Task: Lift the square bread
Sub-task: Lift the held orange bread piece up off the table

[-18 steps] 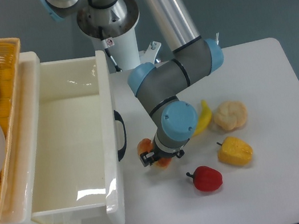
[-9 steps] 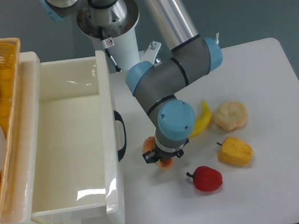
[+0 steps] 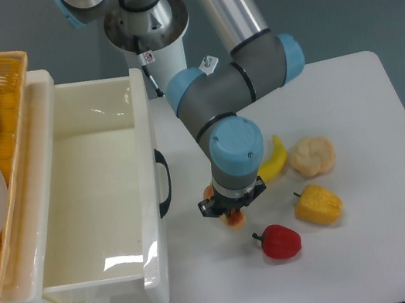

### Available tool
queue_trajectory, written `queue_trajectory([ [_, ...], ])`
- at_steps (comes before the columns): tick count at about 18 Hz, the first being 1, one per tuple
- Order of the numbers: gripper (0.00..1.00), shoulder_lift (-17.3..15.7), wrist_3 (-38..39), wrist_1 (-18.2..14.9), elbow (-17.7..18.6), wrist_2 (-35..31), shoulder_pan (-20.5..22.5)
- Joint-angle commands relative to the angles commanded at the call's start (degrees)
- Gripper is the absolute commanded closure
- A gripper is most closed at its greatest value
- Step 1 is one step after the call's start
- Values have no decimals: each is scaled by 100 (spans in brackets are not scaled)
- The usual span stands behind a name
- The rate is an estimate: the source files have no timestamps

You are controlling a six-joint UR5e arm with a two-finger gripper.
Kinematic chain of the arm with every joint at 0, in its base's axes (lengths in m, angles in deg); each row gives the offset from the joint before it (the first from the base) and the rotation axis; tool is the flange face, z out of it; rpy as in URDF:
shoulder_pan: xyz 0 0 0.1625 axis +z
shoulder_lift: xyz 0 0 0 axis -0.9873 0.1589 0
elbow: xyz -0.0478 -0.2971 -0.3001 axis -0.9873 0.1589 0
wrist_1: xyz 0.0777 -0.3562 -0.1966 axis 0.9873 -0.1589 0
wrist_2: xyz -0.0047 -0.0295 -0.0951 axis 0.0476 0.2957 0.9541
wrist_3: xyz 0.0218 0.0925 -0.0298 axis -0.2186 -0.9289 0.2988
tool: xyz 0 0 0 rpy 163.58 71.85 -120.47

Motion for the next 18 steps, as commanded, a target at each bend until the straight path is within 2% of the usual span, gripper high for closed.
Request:
queue_trajectory([
  [8,74,-589,-1574,-35,0,-9,255],
  [12,74,-730,-2277,-79,105,-18,387],
  [18,74,-888,-2480,-167,246,9,518],
])
